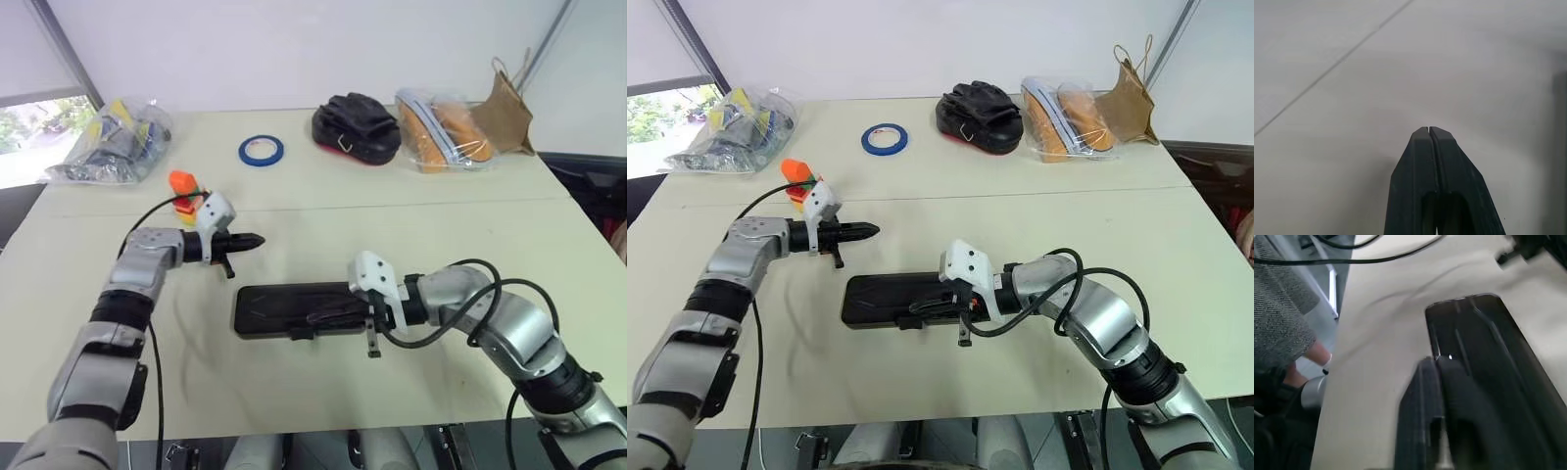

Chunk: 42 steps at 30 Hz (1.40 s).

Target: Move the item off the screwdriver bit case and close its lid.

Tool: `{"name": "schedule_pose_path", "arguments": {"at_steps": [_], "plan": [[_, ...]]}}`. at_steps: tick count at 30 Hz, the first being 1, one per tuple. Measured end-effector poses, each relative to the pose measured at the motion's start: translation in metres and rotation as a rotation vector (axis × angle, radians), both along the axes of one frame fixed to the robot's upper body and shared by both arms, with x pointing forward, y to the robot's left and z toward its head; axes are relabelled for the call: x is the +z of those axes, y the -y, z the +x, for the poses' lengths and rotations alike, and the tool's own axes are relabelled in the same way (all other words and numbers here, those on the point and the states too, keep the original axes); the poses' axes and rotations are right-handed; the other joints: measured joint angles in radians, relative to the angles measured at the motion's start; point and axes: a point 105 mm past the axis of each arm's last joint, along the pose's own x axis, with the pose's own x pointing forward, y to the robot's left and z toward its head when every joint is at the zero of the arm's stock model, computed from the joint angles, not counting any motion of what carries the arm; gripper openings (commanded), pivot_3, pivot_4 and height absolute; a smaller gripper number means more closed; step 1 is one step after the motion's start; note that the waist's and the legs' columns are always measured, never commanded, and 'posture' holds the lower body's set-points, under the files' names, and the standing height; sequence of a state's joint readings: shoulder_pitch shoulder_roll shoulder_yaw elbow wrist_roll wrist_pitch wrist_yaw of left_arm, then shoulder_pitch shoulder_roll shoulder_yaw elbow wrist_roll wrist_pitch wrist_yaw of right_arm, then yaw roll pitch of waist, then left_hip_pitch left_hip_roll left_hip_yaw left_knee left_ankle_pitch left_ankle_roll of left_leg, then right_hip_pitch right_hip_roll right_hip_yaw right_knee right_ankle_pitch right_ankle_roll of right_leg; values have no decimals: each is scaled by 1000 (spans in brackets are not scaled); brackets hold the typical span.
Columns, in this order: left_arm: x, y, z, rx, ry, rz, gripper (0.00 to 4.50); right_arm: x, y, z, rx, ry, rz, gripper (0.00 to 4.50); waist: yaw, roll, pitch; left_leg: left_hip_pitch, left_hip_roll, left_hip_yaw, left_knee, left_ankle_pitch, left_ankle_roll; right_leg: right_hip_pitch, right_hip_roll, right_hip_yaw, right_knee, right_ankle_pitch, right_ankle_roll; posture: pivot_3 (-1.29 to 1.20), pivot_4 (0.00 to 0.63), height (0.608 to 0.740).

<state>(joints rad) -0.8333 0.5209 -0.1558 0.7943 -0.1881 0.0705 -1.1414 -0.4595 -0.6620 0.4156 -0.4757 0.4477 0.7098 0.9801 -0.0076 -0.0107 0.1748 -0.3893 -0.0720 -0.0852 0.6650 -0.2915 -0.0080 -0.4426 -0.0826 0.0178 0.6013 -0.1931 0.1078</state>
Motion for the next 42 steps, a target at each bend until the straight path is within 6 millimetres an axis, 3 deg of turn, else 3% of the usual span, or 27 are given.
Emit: {"name": "schedule_pose_path", "arguments": {"at_steps": [4, 10, 22, 30, 42], "plan": [[4, 18, 7, -56, 14, 13, 0, -10, -9, -6, 29, 10, -30, 81, -5, 0, 0, 0, 0, 1, 1, -1, 1, 0, 0, 1, 0, 0, 0, 0, 150, 740], [-4, 42, -2, -179, -53, -16, 0, -25, -16, -15, 40, 38, -94, 81, -6, 0, 0, 0, 0, 1, 1, -1, 1, 0, 0, 1, 1, 0, 0, 0, 150, 740], [-14, 60, -36, -501, -183, 123, 0, -30, -20, 11, -168, 204, -186, 81, -5, 0, 0, 0, 0, 1, 3, 0, 1, -1, 0, 1, 5, 0, 0, 0, 150, 740], [-13, 70, -39, -552, -155, 147, 0, -33, -26, 8, -218, 182, -224, 81, -5, -1, -1, 1, 0, 0, 4, 0, 1, -1, 0, 1, 9, 0, 0, 0, 150, 740], [-15, 72, -44, -573, -152, 175, 0, -48, -31, 5, -153, 277, -345, 81, -6, -1, -2, 1, 0, 1, 4, 0, 1, -1, 0, 2, 9, 0, 0, 0, 150, 740]]}}
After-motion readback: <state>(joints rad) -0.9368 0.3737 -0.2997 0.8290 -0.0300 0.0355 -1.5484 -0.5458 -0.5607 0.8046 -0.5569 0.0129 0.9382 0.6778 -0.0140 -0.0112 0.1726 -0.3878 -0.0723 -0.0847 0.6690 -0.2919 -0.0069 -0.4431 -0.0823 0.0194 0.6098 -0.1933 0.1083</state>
